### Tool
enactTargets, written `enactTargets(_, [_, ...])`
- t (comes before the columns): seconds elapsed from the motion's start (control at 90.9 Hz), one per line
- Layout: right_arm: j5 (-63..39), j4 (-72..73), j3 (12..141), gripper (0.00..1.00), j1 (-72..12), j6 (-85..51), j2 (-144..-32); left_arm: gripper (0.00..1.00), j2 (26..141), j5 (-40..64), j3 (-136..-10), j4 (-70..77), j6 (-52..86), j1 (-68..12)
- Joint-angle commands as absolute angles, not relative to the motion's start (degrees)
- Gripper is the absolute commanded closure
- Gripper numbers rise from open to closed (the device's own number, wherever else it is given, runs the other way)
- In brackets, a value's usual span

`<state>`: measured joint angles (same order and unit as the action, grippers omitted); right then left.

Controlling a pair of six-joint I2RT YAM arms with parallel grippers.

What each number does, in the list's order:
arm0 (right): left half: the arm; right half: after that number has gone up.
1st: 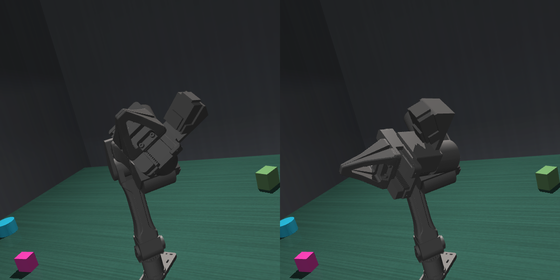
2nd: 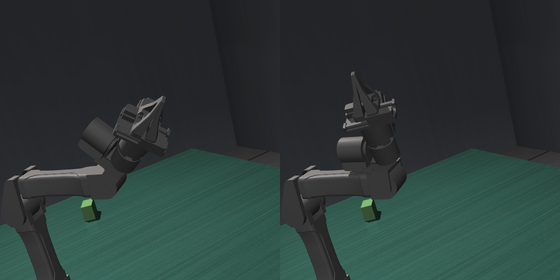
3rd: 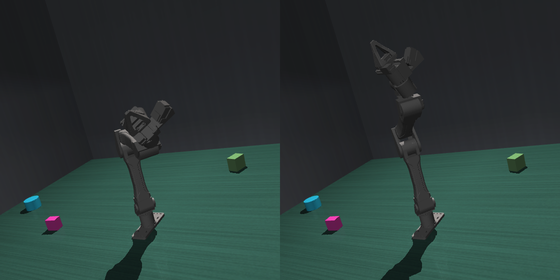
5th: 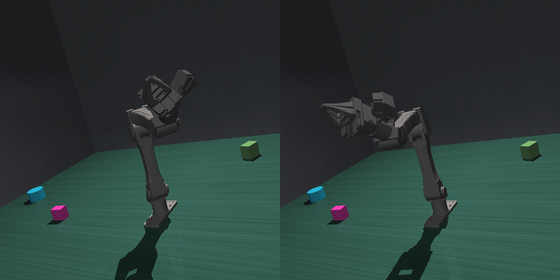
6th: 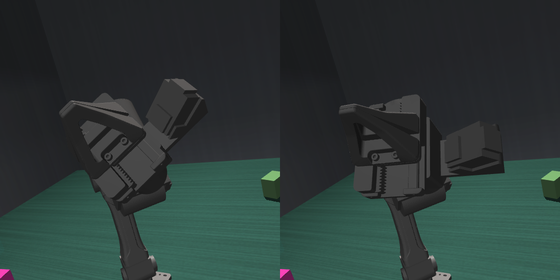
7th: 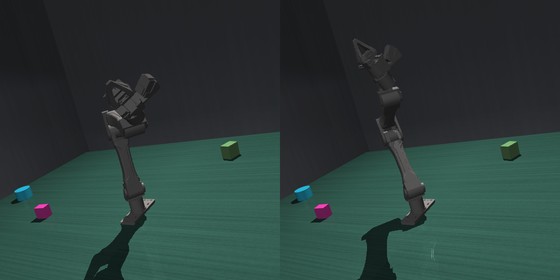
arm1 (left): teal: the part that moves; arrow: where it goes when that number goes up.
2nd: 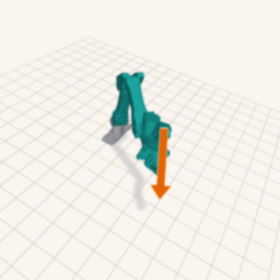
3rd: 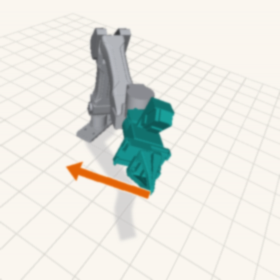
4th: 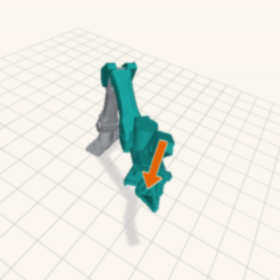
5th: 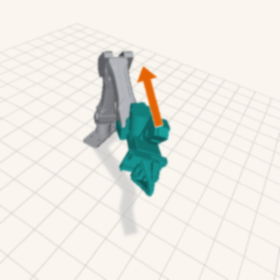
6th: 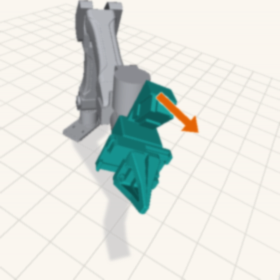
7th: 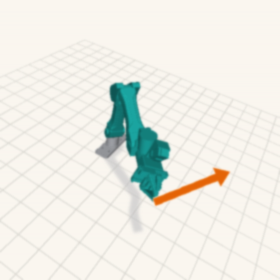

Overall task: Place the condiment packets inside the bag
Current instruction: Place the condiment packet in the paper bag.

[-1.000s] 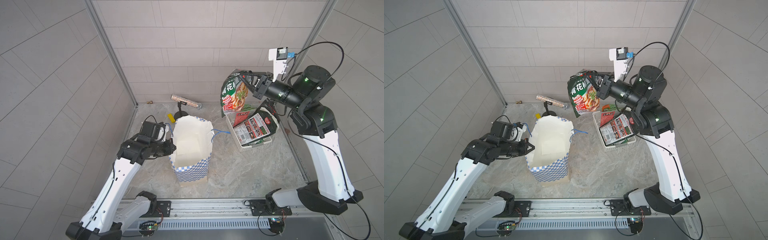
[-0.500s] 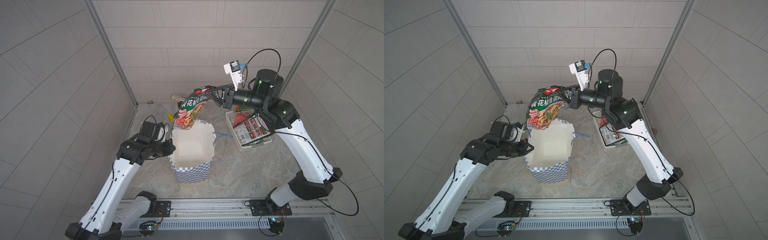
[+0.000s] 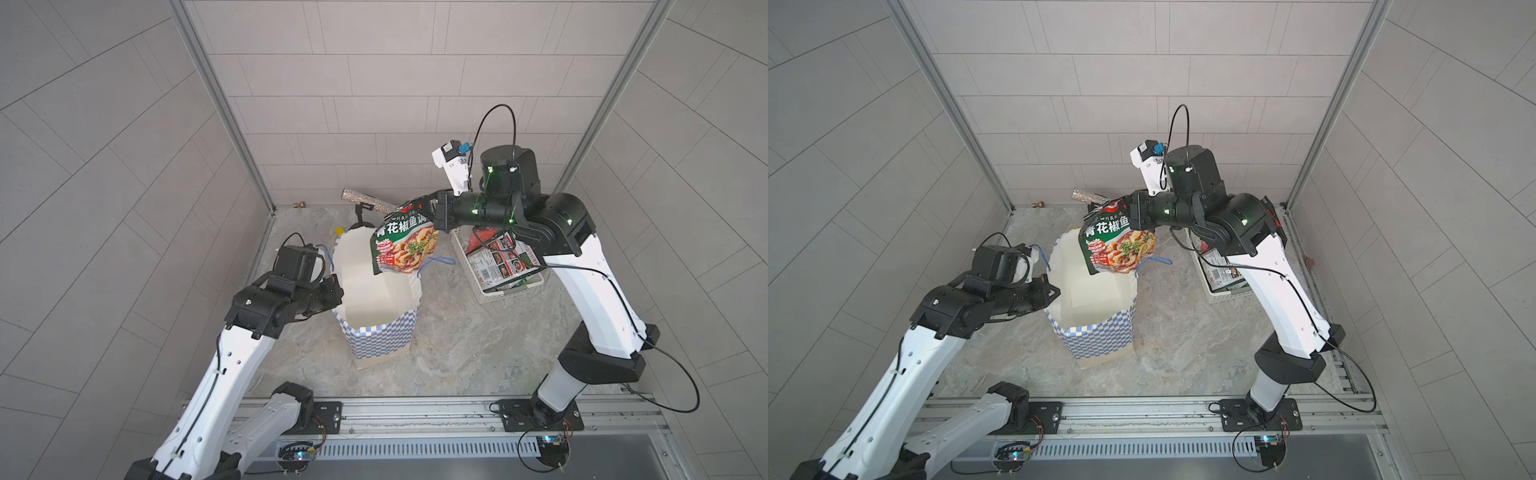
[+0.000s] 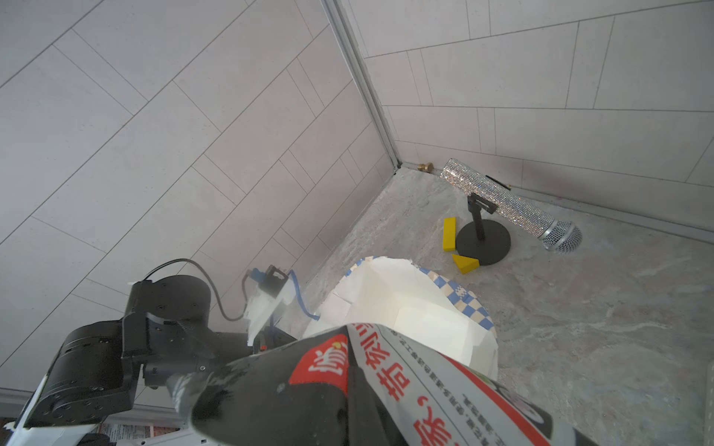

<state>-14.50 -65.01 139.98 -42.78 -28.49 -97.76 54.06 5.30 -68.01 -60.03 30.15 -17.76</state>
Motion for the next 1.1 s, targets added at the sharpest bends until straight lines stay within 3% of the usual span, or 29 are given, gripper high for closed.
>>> enactTargets(0.0, [-14.17, -67.26, 143.83, 1.0, -43.5, -30.13, -98.84, 1.0, 53.56, 5.14, -68.27, -58.46, 31.55, -18.0])
enactTargets(0.363, [-20.03, -63.32, 147.32, 1.0, -43.96, -36.34, -101.04, 1.0, 54.27, 5.44, -66.22, -56.83, 31.89, -18.13])
enactTargets(0.815, [-17.6, -58.01, 150.26, 1.0, -44.2, -38.38, -101.44, 1.0, 54.35, 4.96, -65.61, -56.86, 31.71, -18.17])
enactTargets(1.09, [-18.3, -55.49, 135.73, 1.0, -47.26, -44.01, -99.14, 1.0, 52.76, 1.53, -65.7, -57.1, 33.0, -18.13])
